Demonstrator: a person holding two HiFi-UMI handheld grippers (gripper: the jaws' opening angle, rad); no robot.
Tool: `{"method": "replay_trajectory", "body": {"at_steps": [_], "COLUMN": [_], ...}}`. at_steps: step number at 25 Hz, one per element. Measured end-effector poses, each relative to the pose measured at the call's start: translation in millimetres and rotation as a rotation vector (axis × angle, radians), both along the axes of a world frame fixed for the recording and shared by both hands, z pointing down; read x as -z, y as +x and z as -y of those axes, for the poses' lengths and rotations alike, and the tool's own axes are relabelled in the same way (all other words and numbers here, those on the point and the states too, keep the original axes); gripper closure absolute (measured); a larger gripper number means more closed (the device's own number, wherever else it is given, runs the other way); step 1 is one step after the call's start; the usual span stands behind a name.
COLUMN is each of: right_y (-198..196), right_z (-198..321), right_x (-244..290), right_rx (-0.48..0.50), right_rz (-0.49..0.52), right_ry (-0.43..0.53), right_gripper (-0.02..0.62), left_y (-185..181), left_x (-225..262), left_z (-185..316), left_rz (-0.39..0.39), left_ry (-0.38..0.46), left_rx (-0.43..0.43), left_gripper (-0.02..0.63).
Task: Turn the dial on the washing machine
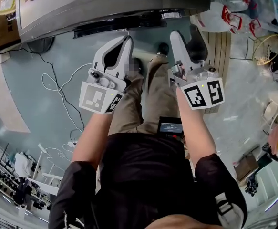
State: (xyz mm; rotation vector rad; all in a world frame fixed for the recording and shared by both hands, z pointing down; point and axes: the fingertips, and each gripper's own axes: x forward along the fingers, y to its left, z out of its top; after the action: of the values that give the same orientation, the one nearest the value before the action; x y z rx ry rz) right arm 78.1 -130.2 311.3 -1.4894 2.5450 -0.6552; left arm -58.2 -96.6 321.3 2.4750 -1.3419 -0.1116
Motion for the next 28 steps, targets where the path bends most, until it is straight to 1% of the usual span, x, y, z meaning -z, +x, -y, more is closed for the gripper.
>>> {"method": "replay_trajectory", "body": {"at_steps": [3, 5, 6, 8, 10, 11, 13, 16, 18, 20, 24, 28], "right_y": [-11, -16, -18, -18, -16, -15, -15, -16, -11, -3, 20, 49], "right_z": [-10, -15, -18, -24, -33, -38, -48, -62, -74, -86, -104, -136], "right_x": [32, 59, 73, 99, 123, 133, 154, 179, 190, 196, 200, 203], "right_rx": [0.046, 0.070, 0.079, 0.086, 0.085, 0.089, 0.108, 0.120, 0.112, 0.082, 0.016, -0.014], "right_rz": [-0.225, -0.323, -0.349, -0.364, -0.377, -0.386, -0.385, -0.390, -0.382, -0.367, -0.393, -0.397], "right_ry": [0.114, 0.186, 0.211, 0.235, 0.248, 0.258, 0.284, 0.318, 0.312, 0.292, 0.272, 0.271], "right_gripper": [0.322, 0.322, 0.322, 0.325, 0.344, 0.377, 0.509, 0.594, 0.594, 0.594, 0.592, 0.592], "left_y": [-10, -17, -21, -29, -35, -37, -45, -58, -61, -64, -70, -67], "left_x": [32, 59, 73, 103, 131, 144, 167, 197, 211, 216, 219, 229], "left_z": [-2, -4, -6, -11, -17, -20, -27, -37, -49, -62, -87, -127], "left_rz": [-0.019, -0.027, -0.028, -0.029, -0.032, -0.033, -0.042, -0.048, -0.032, -0.002, 0.044, 0.093], "left_ry": [0.020, 0.045, 0.059, 0.088, 0.116, 0.131, 0.163, 0.207, 0.221, 0.224, 0.226, 0.230], "left_rx": [0.032, 0.044, 0.047, 0.048, 0.046, 0.045, 0.052, 0.059, 0.059, 0.067, 0.130, 0.183], "left_gripper": [0.612, 0.612, 0.612, 0.612, 0.612, 0.612, 0.612, 0.612, 0.612, 0.612, 0.612, 0.612]}}
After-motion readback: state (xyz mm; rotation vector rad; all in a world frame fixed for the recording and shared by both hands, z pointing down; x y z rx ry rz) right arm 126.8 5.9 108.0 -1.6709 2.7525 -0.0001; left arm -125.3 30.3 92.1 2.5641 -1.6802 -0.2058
